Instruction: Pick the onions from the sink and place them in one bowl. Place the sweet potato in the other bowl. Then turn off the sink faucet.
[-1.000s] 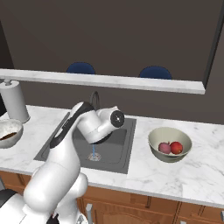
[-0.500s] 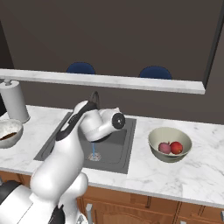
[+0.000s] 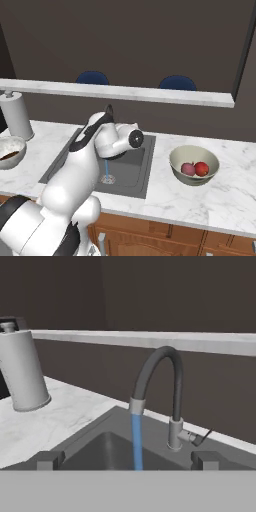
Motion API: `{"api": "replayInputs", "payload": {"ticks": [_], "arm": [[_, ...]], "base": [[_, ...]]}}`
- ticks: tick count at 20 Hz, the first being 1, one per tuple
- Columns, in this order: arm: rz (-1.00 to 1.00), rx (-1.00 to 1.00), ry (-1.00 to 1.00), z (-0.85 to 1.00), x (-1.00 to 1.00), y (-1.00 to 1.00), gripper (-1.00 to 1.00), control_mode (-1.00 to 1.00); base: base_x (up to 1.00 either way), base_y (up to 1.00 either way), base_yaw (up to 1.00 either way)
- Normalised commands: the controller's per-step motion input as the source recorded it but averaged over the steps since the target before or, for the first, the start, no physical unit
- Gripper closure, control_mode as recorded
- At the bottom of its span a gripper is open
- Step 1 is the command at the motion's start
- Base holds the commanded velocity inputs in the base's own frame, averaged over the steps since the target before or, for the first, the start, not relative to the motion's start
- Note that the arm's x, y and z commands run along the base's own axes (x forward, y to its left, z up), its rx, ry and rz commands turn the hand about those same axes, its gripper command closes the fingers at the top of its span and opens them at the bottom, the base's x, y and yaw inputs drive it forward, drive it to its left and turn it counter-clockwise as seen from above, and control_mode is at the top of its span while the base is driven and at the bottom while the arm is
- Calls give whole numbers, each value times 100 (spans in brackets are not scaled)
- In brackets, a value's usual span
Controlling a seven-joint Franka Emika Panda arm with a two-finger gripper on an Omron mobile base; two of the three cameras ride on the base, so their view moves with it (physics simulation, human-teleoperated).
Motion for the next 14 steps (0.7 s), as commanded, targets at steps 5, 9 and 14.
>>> {"api": "replayInputs", "payload": {"ticks": [5,9,14], "arm": [[-3,3,0,-9,18,0,-100,-100],[-2,1,0,-17,18,0,-100,-100],[-2,0,0,-14,14,0,-100,-100]], "base": [[0,0,0],[0,0,0],[0,0,0]]}}
